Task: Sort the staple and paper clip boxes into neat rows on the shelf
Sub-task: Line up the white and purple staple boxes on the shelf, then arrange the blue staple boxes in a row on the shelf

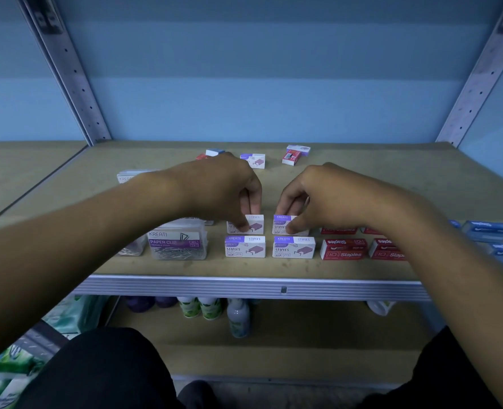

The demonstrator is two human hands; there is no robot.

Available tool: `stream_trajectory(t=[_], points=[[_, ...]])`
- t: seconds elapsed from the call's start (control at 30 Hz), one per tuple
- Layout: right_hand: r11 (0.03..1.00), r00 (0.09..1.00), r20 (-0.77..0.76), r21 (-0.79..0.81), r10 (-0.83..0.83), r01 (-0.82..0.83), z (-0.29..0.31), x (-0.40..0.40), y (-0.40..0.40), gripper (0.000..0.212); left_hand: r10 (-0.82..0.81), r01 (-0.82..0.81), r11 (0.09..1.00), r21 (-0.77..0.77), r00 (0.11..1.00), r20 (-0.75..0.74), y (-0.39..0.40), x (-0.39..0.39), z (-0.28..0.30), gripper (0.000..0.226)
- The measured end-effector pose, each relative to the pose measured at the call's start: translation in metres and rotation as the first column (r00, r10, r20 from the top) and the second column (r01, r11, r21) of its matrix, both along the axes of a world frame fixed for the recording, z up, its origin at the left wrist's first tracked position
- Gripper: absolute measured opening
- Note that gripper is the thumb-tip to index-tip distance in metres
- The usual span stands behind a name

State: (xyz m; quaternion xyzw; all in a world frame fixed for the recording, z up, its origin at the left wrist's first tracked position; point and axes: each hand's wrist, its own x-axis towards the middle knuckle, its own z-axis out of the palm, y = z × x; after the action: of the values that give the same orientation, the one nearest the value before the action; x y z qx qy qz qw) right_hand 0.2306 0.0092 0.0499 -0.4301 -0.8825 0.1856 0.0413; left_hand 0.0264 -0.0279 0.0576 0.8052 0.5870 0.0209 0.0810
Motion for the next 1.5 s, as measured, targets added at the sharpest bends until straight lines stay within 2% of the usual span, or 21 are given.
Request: stream_trajectory(t=[0.23, 0.47, 0.67, 0.8, 0.97, 1.27, 1.4, 1.5], points=[[0.995, 0.986, -0.16, 0.083, -0.049, 0.063, 0.008, 0.006, 0.011, 0.016, -0.02, 0.012, 0.997, 0.077, 0.994, 0.105, -0.001, -0.012, 0.019, 0.021], [0.994, 0.99, -0.128, 0.085, -0.062, 0.073, 0.011, -0.009, 0.04, 0.019, 0.063, -0.076, 0.982, 0.174, 0.995, 0.077, 0.023, -0.048, 0.03, 0.022], [0.993, 0.992, -0.122, 0.116, 0.027, -0.013, 0.0, -0.053, 0.07, 0.025, 0.125, -0.135, 0.973, 0.186, 0.99, 0.065, 0.063, -0.073, 0.02, 0.041], [0.986, 0.993, -0.105, 0.164, 0.046, -0.028, -0.01, -0.082, 0.092, 0.027, 0.181, -0.182, 0.973, 0.139, 0.983, 0.02, 0.088, -0.082, 0.011, 0.056], [0.981, 0.996, -0.076, 0.193, 0.037, -0.022, -0.013, -0.106, 0.115, 0.038, 0.23, -0.228, 0.969, 0.092, 0.973, -0.017, 0.116, -0.091, 0.002, 0.06], [0.979, 0.999, -0.014, 0.198, 0.048, -0.044, -0.014, -0.123, 0.13, 0.047, 0.203, -0.211, 0.975, -0.062, 0.973, -0.112, 0.152, -0.101, 0.001, 0.072], [0.981, 0.999, -0.018, 0.19, 0.05, -0.046, -0.018, -0.127, 0.135, 0.05, 0.184, -0.202, 0.97, -0.137, 0.974, -0.132, 0.159, -0.101, 0.002, 0.068], [0.983, 0.998, -0.021, 0.177, 0.056, -0.052, -0.023, -0.129, 0.139, 0.051, 0.16, -0.176, 0.969, -0.172, 0.982, -0.104, 0.16, -0.098, 0.004, 0.055]])
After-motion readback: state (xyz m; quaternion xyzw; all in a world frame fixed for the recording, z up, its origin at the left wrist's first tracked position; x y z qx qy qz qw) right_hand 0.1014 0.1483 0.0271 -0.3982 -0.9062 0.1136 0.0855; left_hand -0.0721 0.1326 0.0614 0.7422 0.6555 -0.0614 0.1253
